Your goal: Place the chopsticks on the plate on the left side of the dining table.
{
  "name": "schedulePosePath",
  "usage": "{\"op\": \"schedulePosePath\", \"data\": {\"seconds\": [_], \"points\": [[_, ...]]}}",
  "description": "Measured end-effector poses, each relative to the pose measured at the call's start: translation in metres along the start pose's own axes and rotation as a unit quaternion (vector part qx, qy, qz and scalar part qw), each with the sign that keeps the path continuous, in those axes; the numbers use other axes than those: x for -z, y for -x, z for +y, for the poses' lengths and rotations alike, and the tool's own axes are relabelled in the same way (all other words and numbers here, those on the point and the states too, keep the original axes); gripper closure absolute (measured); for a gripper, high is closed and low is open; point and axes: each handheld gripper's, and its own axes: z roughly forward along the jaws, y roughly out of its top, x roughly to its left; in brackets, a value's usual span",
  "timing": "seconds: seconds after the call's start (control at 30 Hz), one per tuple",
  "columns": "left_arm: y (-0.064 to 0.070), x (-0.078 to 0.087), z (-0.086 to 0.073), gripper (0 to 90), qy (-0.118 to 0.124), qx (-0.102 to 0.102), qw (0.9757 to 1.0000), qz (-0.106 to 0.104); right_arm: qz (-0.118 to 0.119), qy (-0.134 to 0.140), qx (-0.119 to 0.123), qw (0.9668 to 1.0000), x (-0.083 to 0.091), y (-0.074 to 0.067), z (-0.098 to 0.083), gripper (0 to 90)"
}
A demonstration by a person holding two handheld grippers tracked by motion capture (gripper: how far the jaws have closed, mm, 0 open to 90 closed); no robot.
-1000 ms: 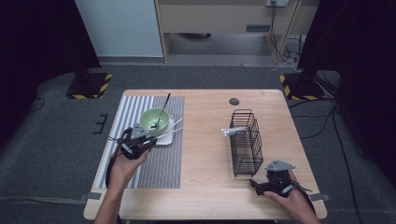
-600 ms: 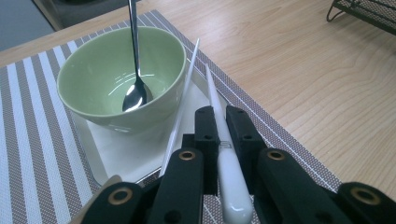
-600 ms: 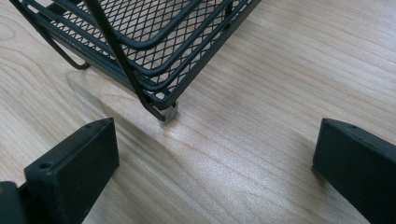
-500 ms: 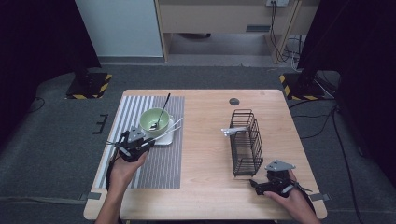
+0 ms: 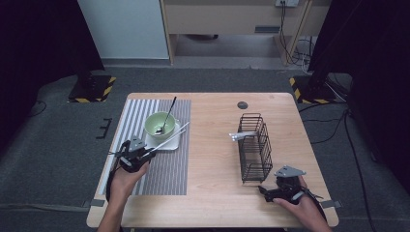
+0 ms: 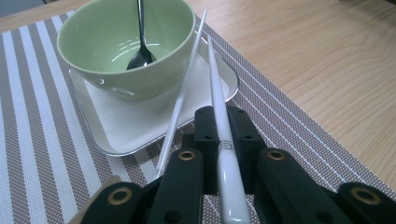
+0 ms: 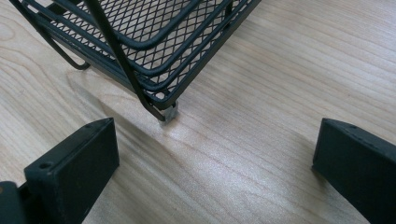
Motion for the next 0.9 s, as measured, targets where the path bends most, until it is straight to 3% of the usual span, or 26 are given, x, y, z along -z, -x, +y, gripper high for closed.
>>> {"op": "schedulePosePath", "data": {"seconds": [0.3, 0.9], "points": [[0.005, -0.007, -0.004, 82.9, -0.018, -0.015, 0.9997, 0.004, 0.000, 0.000, 0.001, 1.0000, 0.000, 0.000, 0.000, 0.3], [0.004, -0.019, -0.013, 82.8, -0.048, -0.019, 0.9986, 0.009, 0.000, 0.000, 0.000, 1.0000, 0.000, 0.000, 0.000, 0.3]]}}
